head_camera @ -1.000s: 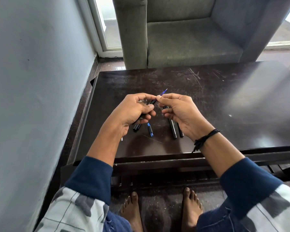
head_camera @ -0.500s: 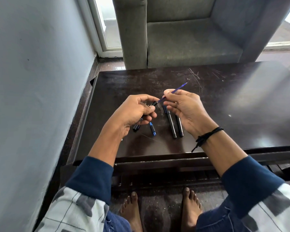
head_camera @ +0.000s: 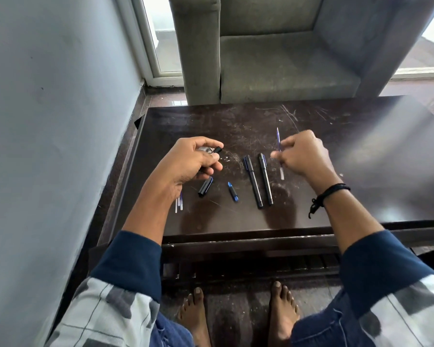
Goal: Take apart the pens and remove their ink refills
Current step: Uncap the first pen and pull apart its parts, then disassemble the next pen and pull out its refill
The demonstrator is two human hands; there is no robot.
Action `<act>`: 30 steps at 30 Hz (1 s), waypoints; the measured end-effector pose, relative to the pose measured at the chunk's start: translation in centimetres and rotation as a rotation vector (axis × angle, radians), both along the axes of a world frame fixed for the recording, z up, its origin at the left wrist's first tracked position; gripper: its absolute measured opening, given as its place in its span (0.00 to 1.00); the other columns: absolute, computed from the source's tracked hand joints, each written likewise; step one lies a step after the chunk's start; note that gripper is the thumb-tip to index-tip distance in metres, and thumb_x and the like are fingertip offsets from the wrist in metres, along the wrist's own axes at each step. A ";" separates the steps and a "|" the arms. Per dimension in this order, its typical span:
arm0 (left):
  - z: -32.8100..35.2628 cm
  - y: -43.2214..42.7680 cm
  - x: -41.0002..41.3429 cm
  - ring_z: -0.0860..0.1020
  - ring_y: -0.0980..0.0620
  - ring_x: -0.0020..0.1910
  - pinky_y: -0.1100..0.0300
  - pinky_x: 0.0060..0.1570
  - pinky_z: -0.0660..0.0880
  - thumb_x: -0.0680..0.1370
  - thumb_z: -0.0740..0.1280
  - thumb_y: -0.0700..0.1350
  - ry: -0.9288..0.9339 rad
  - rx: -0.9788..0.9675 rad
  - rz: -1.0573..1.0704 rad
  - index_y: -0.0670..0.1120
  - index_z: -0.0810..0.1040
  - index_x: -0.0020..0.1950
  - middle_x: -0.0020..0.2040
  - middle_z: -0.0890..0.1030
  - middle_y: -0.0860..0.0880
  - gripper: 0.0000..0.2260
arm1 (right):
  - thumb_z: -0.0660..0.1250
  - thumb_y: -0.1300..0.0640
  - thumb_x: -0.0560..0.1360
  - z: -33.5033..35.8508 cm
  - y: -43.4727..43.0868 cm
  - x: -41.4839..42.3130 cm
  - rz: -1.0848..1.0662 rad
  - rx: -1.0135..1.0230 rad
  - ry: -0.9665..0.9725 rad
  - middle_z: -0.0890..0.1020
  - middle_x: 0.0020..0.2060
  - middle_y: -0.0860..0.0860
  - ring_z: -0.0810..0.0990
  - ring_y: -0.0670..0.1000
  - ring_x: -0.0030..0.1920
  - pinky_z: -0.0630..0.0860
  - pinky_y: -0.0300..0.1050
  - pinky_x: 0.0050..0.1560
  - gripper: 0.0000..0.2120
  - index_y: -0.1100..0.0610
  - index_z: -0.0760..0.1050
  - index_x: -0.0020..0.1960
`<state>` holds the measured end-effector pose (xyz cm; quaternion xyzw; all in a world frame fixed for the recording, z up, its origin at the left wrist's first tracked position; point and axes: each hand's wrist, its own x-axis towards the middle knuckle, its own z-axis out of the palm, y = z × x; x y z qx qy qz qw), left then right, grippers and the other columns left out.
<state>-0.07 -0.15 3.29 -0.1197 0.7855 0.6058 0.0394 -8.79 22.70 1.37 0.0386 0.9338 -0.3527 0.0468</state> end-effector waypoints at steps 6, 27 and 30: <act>0.5 -1.1 0.2 0.77 0.58 0.30 0.65 0.34 0.79 0.80 0.68 0.35 0.033 0.012 0.040 0.45 0.83 0.59 0.41 0.85 0.43 0.11 | 0.77 0.56 0.71 -0.5 0.1 0.6 0.057 0.375 -0.078 0.83 0.54 0.58 0.80 0.63 0.57 0.72 0.47 0.49 0.13 0.53 0.80 0.54; 0.6 -3.1 0.2 0.76 0.59 0.28 0.66 0.32 0.77 0.80 0.68 0.36 0.074 0.018 0.117 0.46 0.83 0.58 0.42 0.86 0.42 0.09 | 0.74 0.49 0.71 0.1 -5.1 3.1 0.411 0.195 0.128 0.84 0.46 0.48 0.81 0.56 0.49 0.76 0.46 0.49 0.07 0.47 0.80 0.48; 0.6 -3.4 0.5 0.76 0.59 0.29 0.65 0.34 0.78 0.80 0.68 0.37 0.076 0.017 0.140 0.48 0.83 0.56 0.39 0.85 0.45 0.09 | 0.73 0.50 0.71 -0.3 -8.3 4.8 0.587 0.196 0.145 0.83 0.46 0.49 0.82 0.56 0.48 0.78 0.48 0.50 0.06 0.46 0.80 0.47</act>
